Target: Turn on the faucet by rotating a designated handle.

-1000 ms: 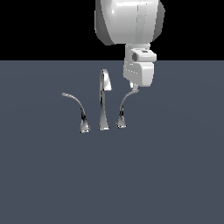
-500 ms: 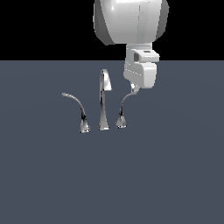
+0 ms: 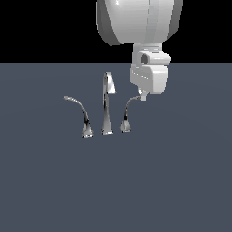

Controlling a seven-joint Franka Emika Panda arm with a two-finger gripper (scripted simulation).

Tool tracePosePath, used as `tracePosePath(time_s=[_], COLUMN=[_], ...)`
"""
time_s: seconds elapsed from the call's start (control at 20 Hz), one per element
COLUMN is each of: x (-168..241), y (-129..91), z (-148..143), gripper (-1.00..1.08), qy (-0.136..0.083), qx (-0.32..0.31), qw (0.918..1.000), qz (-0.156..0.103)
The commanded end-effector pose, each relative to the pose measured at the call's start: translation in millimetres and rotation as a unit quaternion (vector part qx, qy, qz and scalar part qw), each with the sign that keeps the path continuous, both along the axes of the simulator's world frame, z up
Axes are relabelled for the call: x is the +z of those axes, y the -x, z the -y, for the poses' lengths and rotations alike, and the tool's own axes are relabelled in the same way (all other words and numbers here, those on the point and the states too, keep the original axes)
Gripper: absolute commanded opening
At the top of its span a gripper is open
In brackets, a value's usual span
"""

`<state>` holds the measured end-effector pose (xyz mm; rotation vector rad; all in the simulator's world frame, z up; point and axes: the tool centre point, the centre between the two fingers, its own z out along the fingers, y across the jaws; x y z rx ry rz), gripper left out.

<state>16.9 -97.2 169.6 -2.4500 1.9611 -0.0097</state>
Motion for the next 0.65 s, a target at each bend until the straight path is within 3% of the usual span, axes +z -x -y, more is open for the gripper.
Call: tracePosePath(time_s=[0.0, 0.6], x=[0.2, 0.4], y=[3.4, 31.8], z=[-2.2, -39.6], gripper=[-1.0, -1.0], qy=[0.0, -0.001], qx=[-0.001, 0.001], qw=[1.0, 1.0], qz=[-0.001, -0.003])
